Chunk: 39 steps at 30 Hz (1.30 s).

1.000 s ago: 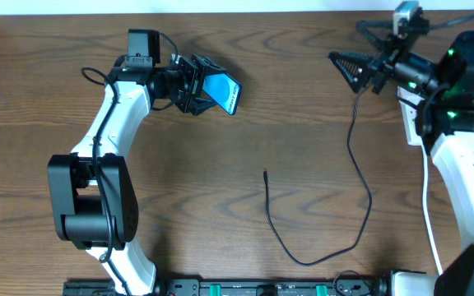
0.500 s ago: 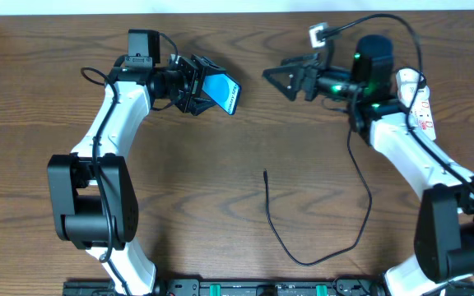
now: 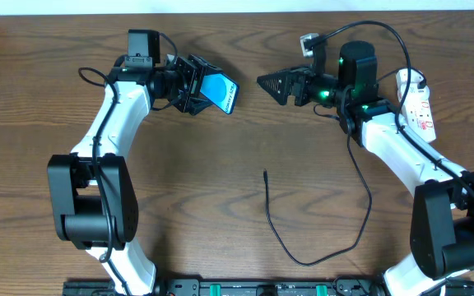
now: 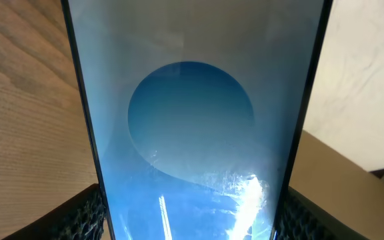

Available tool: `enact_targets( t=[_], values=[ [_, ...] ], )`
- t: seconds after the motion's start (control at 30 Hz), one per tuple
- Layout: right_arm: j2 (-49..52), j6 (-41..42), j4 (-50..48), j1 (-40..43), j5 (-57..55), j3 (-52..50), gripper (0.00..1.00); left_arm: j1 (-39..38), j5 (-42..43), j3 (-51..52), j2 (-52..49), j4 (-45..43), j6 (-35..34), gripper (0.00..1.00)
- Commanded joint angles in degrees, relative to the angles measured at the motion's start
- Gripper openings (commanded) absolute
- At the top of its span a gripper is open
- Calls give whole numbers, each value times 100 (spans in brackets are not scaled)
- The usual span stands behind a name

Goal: Plug charger to phone and switch on socket
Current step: 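Close the right gripper on the phone and open the left gripper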

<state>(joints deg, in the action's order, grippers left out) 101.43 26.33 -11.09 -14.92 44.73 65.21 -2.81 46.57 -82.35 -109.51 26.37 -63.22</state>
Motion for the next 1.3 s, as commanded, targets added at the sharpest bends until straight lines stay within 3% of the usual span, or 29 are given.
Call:
enact_targets(
  t=[0.0,0.43,1.0,1.27],
  values=[
    [31,-225,48,-109,-131,76,99,-17,4,-7,184,-35,-155,7],
    [33,-588,597,-487,-605,76,99,-271,-44,-7,184,-37,-162,8],
    [33,-669,616,-769,-1014,76,99,-616,-223,-7,184,-37,-1154,7],
    [48,-671,748,-769,-1126,72,99,-765,-221,-7,184,-39,-1191,7]
  ],
)
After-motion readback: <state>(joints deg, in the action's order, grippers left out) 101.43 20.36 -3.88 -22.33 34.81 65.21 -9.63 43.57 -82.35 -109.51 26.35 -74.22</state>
